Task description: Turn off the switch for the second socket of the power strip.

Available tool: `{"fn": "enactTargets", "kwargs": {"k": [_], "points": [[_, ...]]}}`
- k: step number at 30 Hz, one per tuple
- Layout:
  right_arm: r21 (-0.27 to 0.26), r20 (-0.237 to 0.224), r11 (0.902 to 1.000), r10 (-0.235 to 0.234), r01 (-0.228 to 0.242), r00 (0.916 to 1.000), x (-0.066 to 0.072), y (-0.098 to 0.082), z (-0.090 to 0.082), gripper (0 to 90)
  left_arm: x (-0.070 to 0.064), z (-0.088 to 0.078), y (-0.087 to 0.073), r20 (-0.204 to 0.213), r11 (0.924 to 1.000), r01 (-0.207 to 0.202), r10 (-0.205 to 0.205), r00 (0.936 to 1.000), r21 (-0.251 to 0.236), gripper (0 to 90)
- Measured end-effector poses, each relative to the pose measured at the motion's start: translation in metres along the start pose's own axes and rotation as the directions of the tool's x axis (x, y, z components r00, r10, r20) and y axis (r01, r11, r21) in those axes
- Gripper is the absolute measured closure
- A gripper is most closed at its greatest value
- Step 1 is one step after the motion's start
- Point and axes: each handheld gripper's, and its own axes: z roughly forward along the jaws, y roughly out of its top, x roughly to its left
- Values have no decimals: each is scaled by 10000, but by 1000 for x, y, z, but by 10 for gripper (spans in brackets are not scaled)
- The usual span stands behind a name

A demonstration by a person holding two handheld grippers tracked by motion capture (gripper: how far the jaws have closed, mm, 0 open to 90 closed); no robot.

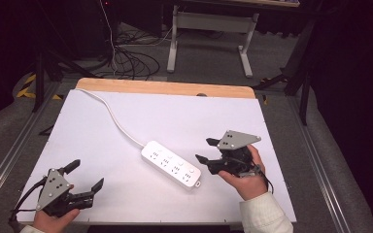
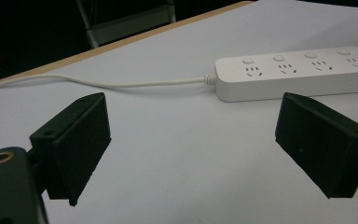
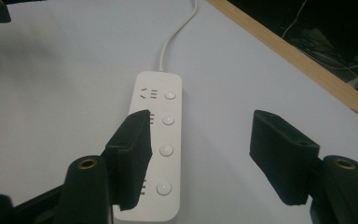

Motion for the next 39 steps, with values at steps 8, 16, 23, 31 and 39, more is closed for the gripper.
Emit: {"fn": "enactTargets", "kwargs": {"k": [8,16,23,31,39], "points": [[220,-646,9998,3,11,9979,-4,15,21,455,0,-1,0,-33,10000,21,-20,10000,26,109],[400,-1092,9987,358,-315,9934,-7,25,43,529,0,-1,-1,-17,10000,11,-11,10000,-9,109],[793,-1313,9953,657,-555,9892,-8,31,67,560,0,-1,-1,-16,10000,2,-2,10000,1,109],[1092,-1337,9921,755,-610,9881,-7,32,90,585,0,0,-1,5,10000,12,-12,10000,2,109],[1162,-1387,9906,876,-717,9865,-7,33,107,585,1,0,-1,-17,10000,4,-4,10000,27,109]]}}
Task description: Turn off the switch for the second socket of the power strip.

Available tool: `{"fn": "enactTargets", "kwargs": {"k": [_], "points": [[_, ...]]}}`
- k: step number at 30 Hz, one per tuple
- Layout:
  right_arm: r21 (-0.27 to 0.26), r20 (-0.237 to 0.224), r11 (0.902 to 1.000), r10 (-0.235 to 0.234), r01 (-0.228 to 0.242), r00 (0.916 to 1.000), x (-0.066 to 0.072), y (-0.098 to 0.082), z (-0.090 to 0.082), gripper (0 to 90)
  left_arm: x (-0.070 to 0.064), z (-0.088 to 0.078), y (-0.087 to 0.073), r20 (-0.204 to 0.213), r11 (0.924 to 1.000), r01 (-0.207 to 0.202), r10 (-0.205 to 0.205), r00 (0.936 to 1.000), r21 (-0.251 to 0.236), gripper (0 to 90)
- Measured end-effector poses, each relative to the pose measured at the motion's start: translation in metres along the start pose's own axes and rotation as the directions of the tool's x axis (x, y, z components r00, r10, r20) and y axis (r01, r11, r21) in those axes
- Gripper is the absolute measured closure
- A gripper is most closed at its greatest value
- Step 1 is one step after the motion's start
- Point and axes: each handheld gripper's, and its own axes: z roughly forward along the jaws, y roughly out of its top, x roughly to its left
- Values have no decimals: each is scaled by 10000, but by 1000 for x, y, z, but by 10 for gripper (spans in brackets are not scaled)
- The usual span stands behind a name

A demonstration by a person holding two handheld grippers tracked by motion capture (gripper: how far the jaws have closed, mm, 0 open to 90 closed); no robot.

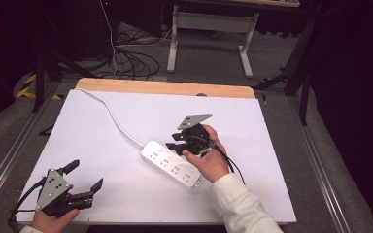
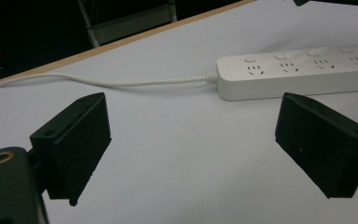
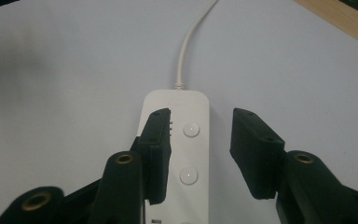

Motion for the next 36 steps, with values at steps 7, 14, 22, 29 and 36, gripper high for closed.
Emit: {"fn": "enactTargets", "kwargs": {"k": [7,14,22,29,36], "points": [[67,-47,9999,86,-85,10000,-2,2,13,585,0,1,0,-1,10000,-14,14,10000,21,112],[152,-73,9998,165,-164,9998,-4,2,23,594,0,1,0,-13,10000,-57,58,10000,51,113],[1065,-243,9938,338,-311,9991,-1,0,28,816,-1,2,0,-28,10000,-29,29,10000,75,115],[1984,-244,9799,267,-213,9993,-1,-3,37,900,-1,2,0,-31,10000,-35,35,10000,70,115],[2525,-214,9676,79,-22,9997,-1,-5,43,900,-1,2,0,-27,10000,-43,43,10000,70,115]]}}
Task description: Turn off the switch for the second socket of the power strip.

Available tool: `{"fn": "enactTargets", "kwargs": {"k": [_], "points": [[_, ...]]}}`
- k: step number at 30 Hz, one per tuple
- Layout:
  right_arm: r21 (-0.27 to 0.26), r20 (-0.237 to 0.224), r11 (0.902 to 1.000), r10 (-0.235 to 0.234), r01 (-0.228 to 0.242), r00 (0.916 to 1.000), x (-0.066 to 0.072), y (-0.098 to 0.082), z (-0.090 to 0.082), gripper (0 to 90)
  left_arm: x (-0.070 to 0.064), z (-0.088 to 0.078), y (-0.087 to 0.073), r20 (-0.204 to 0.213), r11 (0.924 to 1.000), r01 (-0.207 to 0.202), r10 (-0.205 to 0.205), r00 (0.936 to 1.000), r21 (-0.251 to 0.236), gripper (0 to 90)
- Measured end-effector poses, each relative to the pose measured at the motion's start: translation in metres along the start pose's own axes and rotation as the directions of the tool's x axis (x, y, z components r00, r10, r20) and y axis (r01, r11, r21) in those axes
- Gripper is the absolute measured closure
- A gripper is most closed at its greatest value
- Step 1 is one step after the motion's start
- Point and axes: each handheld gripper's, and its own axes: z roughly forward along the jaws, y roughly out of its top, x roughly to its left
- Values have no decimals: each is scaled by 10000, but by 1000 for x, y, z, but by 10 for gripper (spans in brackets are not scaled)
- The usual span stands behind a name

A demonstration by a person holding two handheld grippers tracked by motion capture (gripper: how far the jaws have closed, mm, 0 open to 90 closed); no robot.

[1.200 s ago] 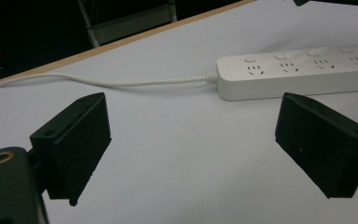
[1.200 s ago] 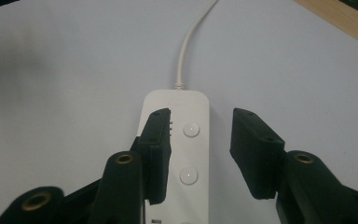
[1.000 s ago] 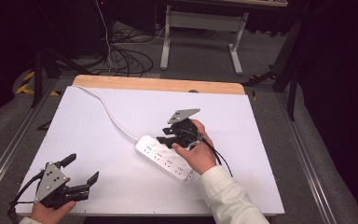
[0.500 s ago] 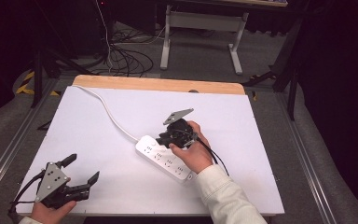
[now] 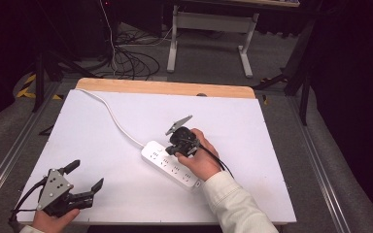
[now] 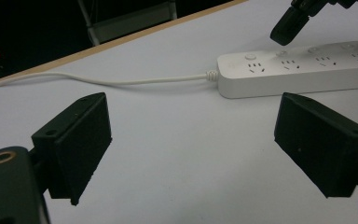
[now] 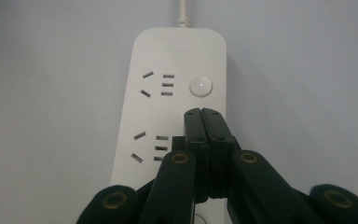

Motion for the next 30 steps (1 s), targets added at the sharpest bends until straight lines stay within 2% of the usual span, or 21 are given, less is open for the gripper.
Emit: {"fn": "enactTargets", "kwargs": {"k": [18,30], "points": [[493,160,9988,-70,63,9998,3,-1,8,900,0,0,0,-2,10000,-17,17,10000,2,115],[320,311,9994,-159,149,9994,7,-5,10,900,0,0,0,2,10000,-5,5,10000,0,115]]}}
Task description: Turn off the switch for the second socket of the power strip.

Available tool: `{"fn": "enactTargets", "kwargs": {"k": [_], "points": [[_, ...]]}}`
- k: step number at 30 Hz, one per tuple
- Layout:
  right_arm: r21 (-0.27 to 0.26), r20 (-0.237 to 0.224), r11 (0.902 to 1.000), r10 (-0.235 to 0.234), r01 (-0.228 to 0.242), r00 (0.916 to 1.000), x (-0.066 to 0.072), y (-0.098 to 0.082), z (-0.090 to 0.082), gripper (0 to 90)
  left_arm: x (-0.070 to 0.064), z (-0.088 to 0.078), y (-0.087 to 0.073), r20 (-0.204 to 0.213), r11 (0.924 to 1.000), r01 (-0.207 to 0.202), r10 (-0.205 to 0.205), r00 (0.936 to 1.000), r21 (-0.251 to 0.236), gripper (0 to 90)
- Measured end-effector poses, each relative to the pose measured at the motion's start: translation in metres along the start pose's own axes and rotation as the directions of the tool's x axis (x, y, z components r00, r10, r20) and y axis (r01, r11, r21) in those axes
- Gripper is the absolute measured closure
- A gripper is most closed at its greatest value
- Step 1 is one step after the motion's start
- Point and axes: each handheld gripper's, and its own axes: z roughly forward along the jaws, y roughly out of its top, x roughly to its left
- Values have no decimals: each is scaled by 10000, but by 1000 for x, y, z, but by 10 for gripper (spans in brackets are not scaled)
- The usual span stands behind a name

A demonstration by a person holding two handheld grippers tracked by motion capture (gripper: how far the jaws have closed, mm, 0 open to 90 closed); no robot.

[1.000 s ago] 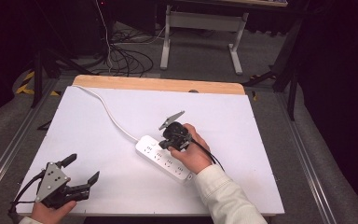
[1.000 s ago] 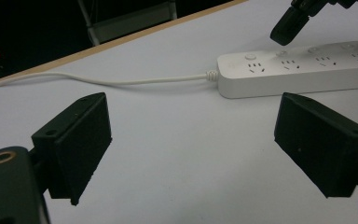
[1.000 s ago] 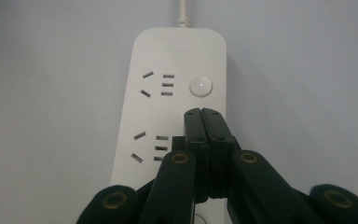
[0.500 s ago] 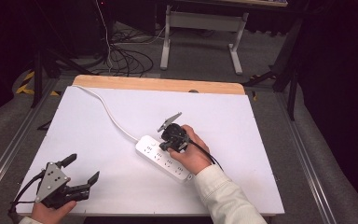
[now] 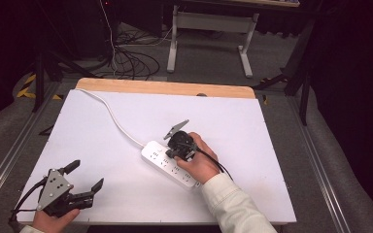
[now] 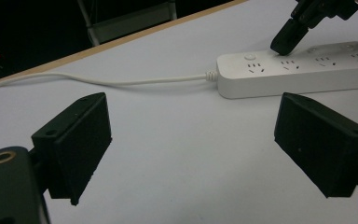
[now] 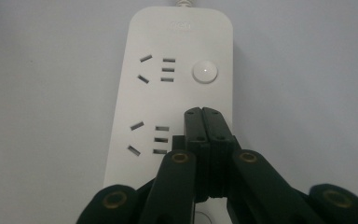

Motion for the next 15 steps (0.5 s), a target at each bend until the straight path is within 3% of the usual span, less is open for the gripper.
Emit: {"fn": "enactTargets", "kwargs": {"k": [15], "points": [[-159,293,9999,-18,23,9996,4,-3,0,900,-1,0,0,4,10000,4,-4,10000,27,115]]}}
